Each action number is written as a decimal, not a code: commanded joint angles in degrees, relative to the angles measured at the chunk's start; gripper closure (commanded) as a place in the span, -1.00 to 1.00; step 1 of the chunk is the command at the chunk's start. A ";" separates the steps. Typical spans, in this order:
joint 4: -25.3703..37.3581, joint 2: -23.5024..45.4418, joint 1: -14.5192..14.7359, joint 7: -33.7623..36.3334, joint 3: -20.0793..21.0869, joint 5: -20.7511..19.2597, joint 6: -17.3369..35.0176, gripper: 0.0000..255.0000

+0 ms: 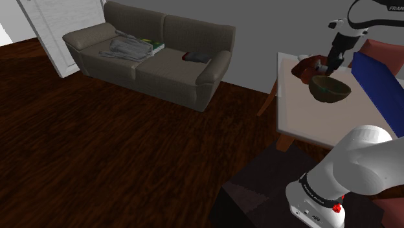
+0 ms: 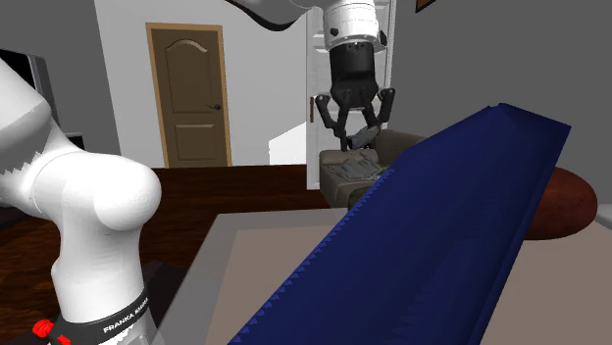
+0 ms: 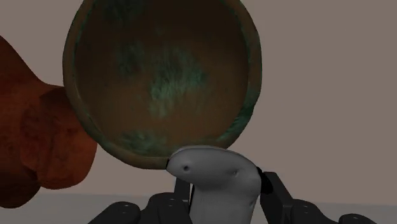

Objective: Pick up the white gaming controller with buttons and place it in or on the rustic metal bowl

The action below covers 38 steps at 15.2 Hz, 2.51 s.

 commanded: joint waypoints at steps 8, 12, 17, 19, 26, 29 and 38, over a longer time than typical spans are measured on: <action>6.51 3.36 0.11 -11.26 -10.92 -1.96 1.94 1.00; 3.71 3.35 -0.07 -10.68 -12.02 -2.68 4.81 1.00; 0.48 3.65 -0.05 -10.00 -13.68 -3.60 8.48 1.00; -0.74 3.87 0.02 -9.75 -14.44 -3.95 9.99 1.00; -1.79 4.13 0.12 -9.53 -15.15 -4.26 11.35 1.00; -1.79 4.13 0.12 -9.53 -15.15 -4.26 11.35 -1.00; 3.37 2.78 -0.43 -9.95 -10.80 -2.65 4.16 -1.00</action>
